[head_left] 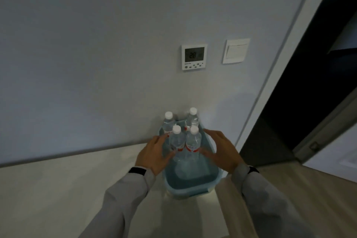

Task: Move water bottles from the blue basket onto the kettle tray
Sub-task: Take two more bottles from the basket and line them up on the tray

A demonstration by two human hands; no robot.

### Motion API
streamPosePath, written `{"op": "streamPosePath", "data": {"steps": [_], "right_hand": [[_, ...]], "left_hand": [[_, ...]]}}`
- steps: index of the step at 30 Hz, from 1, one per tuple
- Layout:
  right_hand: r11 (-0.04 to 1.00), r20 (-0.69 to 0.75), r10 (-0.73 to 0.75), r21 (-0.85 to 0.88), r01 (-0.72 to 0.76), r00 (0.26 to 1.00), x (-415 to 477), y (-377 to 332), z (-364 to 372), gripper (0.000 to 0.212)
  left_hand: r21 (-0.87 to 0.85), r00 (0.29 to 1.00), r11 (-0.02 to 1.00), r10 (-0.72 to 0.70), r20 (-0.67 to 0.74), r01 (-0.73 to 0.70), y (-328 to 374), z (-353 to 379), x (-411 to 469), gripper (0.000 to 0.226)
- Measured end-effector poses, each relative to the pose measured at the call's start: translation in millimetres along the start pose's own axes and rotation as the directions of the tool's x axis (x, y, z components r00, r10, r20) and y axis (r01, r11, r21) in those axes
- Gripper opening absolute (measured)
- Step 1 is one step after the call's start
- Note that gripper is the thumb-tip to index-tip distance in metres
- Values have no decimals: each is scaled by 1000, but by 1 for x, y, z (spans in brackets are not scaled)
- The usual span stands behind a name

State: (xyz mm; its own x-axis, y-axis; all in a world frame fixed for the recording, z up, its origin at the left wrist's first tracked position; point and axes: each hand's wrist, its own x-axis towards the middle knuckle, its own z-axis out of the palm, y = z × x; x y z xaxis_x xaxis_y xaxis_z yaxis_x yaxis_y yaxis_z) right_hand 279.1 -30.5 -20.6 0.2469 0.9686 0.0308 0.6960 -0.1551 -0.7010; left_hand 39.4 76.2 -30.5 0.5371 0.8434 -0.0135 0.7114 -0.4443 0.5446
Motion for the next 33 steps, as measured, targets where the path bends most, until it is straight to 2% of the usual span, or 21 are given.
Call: {"op": "streamPosePath", "data": {"steps": [5,7,15,21,27,31,33], "right_hand": [[997,100,37,62,-43,994,36,26,24,84],[993,125,42,106,-55,991,49,34,32,87],[962,135,31,266,-66,990,77,60,56,82],[955,72,22,294,-43,997,75,65,58,75],[961,79,0,276,-22,997,69,58,47,78],[960,-5,-57,275,57,998,66,32,24,63],[959,-31,-100,264,104,995,67,12,13,64]], "left_hand": [[-104,989,984,-144,23,146,4,33,34,76],[-166,986,972,-166,17,167,7,43,44,80],[-420,967,884,-248,-53,204,5,66,60,73],[-465,953,860,-286,-98,210,4,67,58,72],[-460,948,872,-270,-168,167,10,55,48,75],[-444,942,888,-240,-235,115,18,29,37,70],[-422,931,903,-222,-290,84,21,12,27,67]]}}
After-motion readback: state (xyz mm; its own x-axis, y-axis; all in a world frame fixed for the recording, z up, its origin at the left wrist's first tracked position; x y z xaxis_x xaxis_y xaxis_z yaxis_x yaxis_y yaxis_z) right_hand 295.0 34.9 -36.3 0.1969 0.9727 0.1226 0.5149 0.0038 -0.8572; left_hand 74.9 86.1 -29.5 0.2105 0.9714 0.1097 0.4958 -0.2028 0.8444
